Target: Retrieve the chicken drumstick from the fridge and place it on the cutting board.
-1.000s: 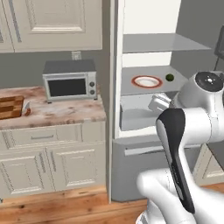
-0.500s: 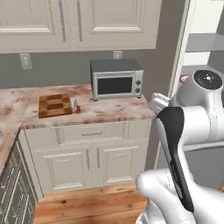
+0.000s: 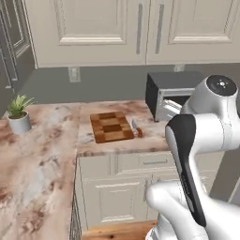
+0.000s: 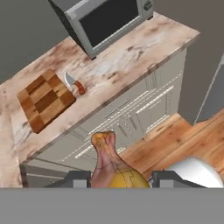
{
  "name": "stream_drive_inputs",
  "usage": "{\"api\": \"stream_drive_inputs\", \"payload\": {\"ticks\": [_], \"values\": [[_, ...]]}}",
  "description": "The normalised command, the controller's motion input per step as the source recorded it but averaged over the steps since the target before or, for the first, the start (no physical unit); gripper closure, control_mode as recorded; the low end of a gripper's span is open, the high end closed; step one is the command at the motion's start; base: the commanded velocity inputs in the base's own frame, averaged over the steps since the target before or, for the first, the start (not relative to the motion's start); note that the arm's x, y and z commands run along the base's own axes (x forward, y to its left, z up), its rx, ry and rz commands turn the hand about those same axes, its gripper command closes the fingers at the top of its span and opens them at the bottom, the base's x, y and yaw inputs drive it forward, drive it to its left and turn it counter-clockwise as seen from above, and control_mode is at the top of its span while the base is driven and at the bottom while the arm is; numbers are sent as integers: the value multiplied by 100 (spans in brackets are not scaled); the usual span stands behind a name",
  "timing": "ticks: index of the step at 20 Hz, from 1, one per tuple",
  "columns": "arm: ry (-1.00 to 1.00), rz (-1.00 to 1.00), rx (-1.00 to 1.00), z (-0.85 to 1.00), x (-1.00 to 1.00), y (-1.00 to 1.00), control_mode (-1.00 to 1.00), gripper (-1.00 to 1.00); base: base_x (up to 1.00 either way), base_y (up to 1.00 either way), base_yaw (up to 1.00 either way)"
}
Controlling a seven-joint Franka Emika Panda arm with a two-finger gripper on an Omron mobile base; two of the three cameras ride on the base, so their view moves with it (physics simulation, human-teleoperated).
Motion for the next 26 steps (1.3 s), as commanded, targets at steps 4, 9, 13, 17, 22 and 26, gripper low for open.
{"api": "stream_drive_inputs", "payload": {"ticks": [4,9,13,17,22,26], "values": [[0,0,0,0,0,0,100,100,67,63,22],[0,0,0,0,0,0,100,100,88,42,31],[-5,15,0,-10,68,-5,-100,100,21,7,8],[0,13,0,-31,74,-24,-100,100,0,0,0],[2,13,0,-46,30,-59,-100,100,0,0,0],[14,3,-3,-67,49,-5,-100,100,0,0,0]]}}
